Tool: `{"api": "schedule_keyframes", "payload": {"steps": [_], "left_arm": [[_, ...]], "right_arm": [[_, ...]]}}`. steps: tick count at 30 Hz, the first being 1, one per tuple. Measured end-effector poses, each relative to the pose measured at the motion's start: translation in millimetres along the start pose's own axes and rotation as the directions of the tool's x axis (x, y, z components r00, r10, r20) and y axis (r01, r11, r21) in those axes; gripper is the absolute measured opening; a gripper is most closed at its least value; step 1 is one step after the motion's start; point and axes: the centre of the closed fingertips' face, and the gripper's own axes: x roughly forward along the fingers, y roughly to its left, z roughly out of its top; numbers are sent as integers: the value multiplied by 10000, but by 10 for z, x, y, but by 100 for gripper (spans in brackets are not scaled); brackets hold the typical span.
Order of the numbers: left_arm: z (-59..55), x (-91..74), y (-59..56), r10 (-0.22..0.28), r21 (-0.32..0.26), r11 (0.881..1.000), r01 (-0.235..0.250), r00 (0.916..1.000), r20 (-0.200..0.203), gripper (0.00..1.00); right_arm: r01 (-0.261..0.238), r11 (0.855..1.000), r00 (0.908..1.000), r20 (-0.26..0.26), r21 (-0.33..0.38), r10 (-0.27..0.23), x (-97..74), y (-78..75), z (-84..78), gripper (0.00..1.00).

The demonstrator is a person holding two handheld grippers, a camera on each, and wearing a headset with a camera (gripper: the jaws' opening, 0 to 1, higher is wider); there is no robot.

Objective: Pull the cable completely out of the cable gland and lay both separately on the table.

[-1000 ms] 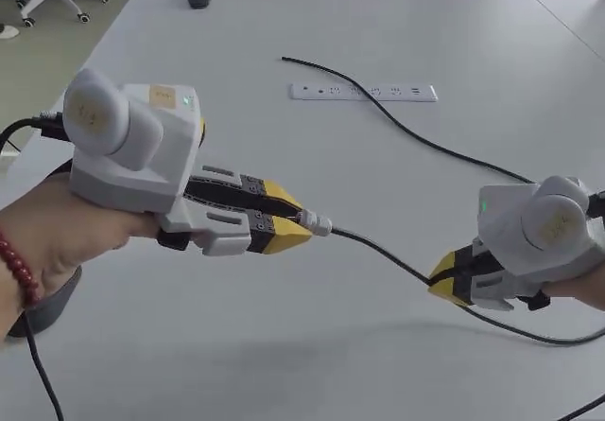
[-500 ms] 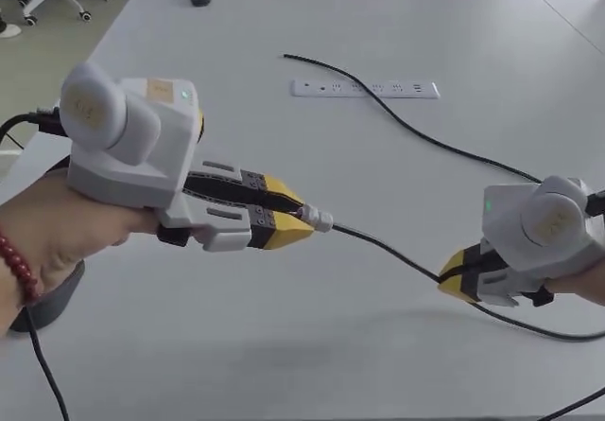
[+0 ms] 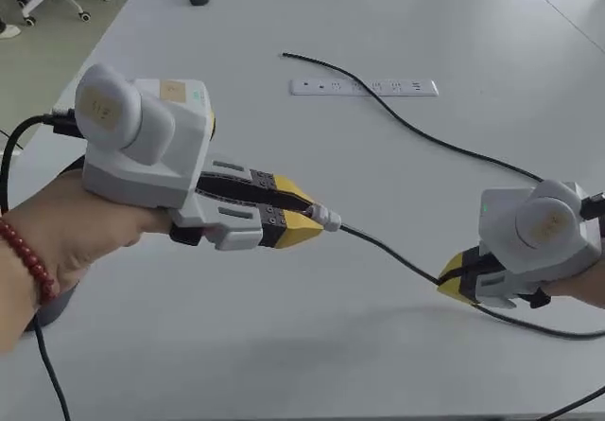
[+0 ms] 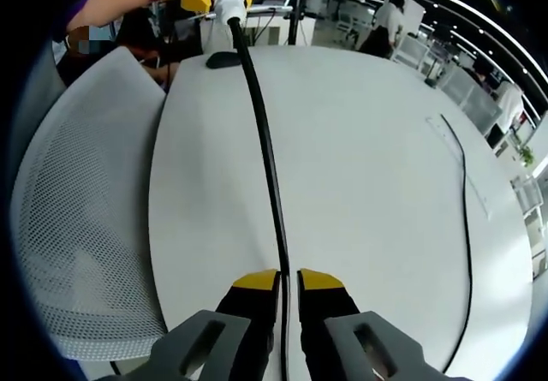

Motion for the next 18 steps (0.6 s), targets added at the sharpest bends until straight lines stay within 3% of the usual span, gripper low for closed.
{"api": "schedule_keyframes", "payload": {"steps": [8, 18], "left_arm": [[-14, 17, 15, 42, -40, 10000, -42, 10000, -40, 16], [-37, 16, 18, 54, -87, 9999, -54, 10000, -51, 16]], "right_arm": [[14, 10000, 9934, 1150, 10, -15, -103, 79, 402, 16], [-36, 9979, 9640, 2651, -643, 206, -326, 277, 1086, 24]]}}
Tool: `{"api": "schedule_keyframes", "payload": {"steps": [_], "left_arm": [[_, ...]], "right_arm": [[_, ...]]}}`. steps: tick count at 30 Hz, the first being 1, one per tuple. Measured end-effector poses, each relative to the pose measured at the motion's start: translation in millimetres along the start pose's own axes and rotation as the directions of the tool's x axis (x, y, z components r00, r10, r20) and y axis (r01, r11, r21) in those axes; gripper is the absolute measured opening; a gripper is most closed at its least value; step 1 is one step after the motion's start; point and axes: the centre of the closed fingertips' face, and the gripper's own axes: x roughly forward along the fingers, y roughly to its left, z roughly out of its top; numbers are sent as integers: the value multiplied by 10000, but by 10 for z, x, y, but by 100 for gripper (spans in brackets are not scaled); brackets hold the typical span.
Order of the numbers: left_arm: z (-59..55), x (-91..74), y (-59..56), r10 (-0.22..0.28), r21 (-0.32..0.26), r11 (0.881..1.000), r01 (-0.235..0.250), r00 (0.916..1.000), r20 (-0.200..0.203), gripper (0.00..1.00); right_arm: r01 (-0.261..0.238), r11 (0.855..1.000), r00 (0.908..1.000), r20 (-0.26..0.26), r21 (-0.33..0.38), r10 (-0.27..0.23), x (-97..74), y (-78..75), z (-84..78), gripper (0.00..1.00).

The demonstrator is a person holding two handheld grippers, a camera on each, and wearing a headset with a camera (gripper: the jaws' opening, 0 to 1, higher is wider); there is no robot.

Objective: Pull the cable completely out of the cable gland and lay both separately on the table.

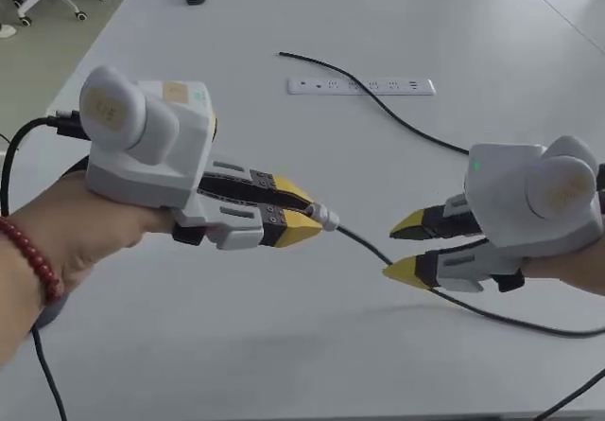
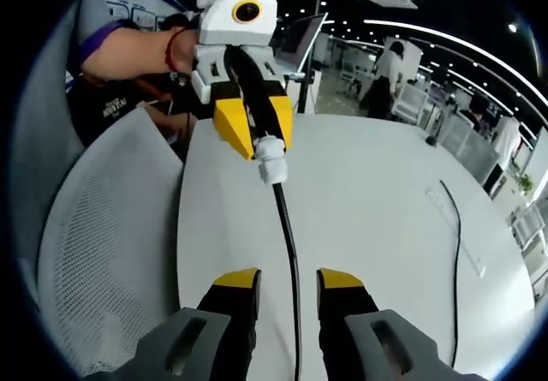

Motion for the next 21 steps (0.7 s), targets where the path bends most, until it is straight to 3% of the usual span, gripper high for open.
{"api": "schedule_keyframes", "payload": {"steps": [7, 14, 21], "left_arm": [[0, 6, -16, -35, 4, 10000, 35, 10000, 5, 16], [12, 6, -33, -77, 11, 10000, 77, 10000, 35, 16], [30, 24, -55, -144, 35, 9999, 143, 9999, 51, 16]], "right_arm": [[-52, 9991, 9984, 559, -424, 75, -16, 66, 308, 32], [-141, 9974, 9978, 640, -707, 186, 11, 122, 396, 39], [-285, 9953, 9963, 786, -930, 359, 21, 182, 486, 36]]}}
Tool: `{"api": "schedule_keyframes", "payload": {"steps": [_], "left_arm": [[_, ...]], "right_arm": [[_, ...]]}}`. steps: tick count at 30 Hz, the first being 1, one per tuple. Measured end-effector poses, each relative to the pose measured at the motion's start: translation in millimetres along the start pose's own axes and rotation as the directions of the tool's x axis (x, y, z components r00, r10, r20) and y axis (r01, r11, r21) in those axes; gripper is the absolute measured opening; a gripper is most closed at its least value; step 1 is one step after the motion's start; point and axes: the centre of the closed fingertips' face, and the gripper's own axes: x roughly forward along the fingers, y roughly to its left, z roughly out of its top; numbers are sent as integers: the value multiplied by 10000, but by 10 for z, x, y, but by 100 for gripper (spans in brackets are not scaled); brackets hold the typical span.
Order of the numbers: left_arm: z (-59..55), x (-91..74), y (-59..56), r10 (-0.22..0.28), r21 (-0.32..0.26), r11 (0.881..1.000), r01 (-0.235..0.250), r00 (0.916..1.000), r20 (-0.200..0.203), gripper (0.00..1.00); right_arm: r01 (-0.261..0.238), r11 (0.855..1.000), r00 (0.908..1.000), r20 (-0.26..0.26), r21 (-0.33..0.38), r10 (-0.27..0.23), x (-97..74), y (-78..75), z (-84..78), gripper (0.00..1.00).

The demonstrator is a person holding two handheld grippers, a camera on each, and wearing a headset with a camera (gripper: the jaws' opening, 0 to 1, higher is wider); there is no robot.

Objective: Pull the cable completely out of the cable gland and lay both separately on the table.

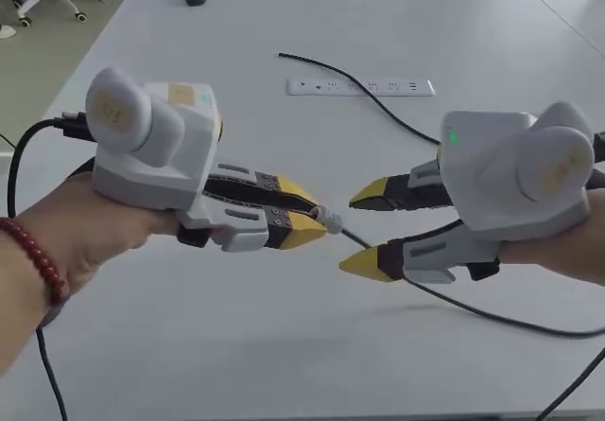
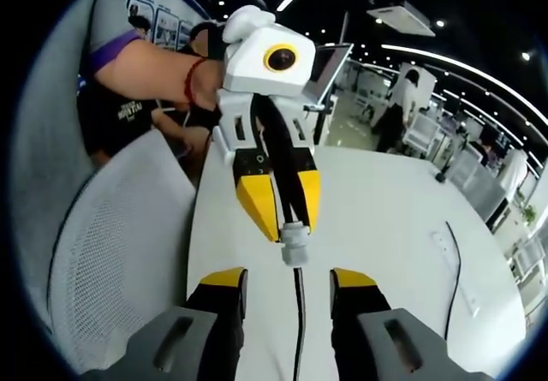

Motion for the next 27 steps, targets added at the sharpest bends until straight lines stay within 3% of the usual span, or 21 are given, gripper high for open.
{"api": "schedule_keyframes", "payload": {"steps": [7, 10, 27], "left_arm": [[9, 14, -16, -49, 14, 10000, 49, 10000, 11, 16], [9, 13, -15, -39, 9, 10000, 39, 10000, 13, 16], [37, 13, -40, -149, 40, 9999, 148, 9998, 91, 16]], "right_arm": [[-78, 9998, 9998, -169, -198, 74, 2, 7, -17, 28], [-110, 9996, 9995, -293, -274, 102, -1, 3, -46, 18], [-95, 9988, 9991, -417, -485, 74, 32, -59, -44, 0]]}}
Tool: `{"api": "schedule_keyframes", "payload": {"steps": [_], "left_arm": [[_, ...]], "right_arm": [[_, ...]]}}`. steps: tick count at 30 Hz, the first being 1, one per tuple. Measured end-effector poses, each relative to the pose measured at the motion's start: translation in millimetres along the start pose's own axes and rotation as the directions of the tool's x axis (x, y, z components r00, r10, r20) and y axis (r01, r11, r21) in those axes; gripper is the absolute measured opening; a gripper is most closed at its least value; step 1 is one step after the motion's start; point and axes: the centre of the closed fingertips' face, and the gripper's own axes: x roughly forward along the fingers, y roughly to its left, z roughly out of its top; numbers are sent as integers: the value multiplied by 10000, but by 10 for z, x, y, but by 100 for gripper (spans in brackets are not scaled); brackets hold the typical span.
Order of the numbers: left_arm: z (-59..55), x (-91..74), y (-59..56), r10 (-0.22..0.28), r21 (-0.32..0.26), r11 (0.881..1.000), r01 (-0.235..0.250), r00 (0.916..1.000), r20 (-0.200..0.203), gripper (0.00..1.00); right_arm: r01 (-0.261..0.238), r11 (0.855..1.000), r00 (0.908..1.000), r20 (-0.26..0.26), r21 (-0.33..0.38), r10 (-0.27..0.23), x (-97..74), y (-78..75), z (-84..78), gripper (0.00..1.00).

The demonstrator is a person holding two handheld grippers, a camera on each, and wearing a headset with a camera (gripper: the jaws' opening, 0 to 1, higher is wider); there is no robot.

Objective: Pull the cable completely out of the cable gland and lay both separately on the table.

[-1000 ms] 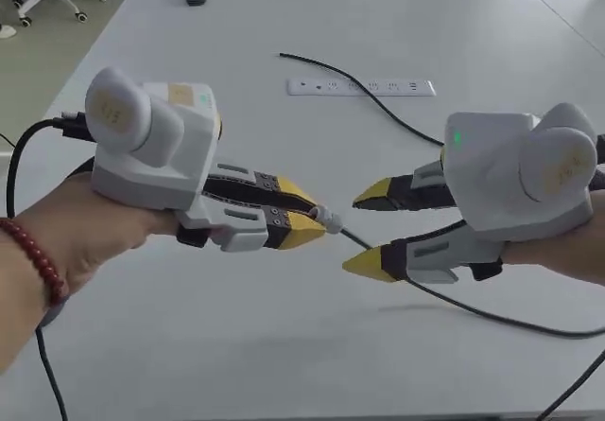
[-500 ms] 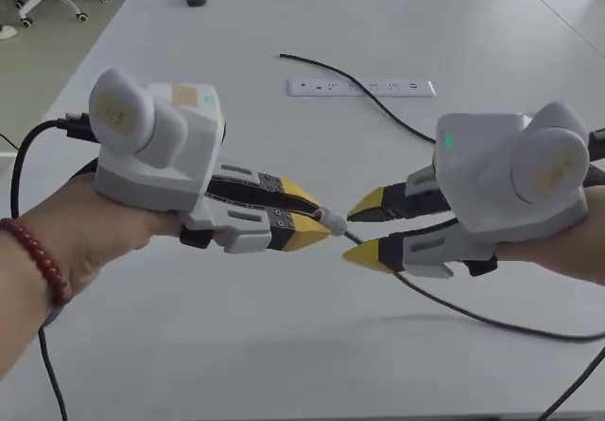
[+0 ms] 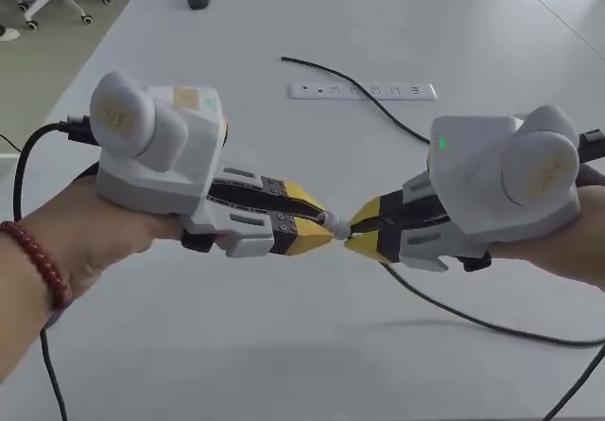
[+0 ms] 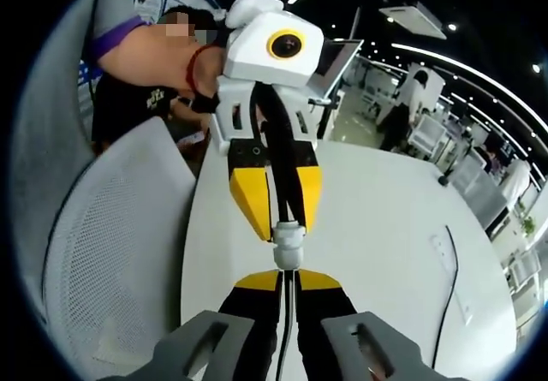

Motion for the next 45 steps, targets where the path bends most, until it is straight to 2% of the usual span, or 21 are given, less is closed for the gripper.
{"api": "schedule_keyframes", "payload": {"steps": [10, 23, 32, 45], "left_arm": [[0, 0, -9, -22, 11, 10000, 22, 10000, 15, 16], [-14, -55, -2, 61, -25, 10000, -61, 10000, 69, 16], [27, -133, 32, 211, -125, 9997, -208, 9993, 300, 16], [0, -148, 68, 300, -166, 9994, -295, 9991, 289, 16]], "right_arm": [[-41, 10000, 10000, -84, -30, 41, -11, 8, -34, 0], [41, 9992, 9973, -732, 402, -12, -55, -1, -396, 0], [178, 9967, 9932, -1162, 794, -85, -82, -49, -644, 0], [371, 9928, 9870, -1598, 1142, -185, -127, -91, -833, 0]]}}
